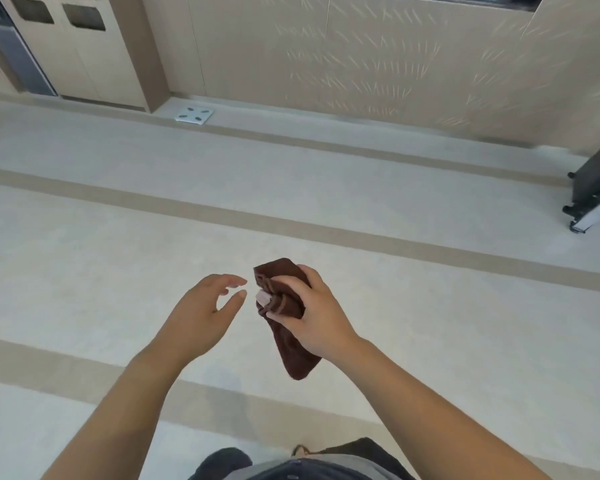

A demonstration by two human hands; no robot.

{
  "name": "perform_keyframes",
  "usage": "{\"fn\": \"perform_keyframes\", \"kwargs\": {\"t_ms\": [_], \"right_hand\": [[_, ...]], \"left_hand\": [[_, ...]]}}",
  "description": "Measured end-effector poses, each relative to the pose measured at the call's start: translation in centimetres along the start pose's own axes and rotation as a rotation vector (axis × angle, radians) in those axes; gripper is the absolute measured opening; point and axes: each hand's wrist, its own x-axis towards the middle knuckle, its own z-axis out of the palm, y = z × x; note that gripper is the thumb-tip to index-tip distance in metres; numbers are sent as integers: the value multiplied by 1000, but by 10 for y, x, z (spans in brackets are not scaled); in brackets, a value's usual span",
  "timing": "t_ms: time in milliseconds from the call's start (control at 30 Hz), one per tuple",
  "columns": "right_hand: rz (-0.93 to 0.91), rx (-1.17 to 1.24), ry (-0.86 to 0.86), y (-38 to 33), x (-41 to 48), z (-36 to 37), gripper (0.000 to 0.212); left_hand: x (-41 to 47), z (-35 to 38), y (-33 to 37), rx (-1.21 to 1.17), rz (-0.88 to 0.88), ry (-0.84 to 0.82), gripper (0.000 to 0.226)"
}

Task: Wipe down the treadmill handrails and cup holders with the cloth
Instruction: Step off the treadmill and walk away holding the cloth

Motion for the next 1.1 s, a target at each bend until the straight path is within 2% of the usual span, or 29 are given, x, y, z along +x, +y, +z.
{"fn": "perform_keyframes", "kwargs": {"t_ms": [133, 300, 467, 600, 833, 1100], "right_hand": [[26, -4, 11, 32, 82, 4, 45], [25, 1, -62, 13, 195, 9, 44], [-8, 13, -91, 0, 330, 48, 46], [26, 42, -75, -5, 424, 76, 46], [92, 19, -41, 9, 577, 79, 48], [41, 32, -130, 40, 809, 106, 48]], "left_hand": [[83, -6, -23, -1, -15, -2, 22], [167, -72, -41, 5, -66, 35, 22], [281, -123, -88, 16, -63, 78, 26], [367, -158, -129, 41, -48, 26, 26], [524, -202, -165, 79, -10, -95, 29], [720, -255, -218, 157, -47, -45, 29]]}}
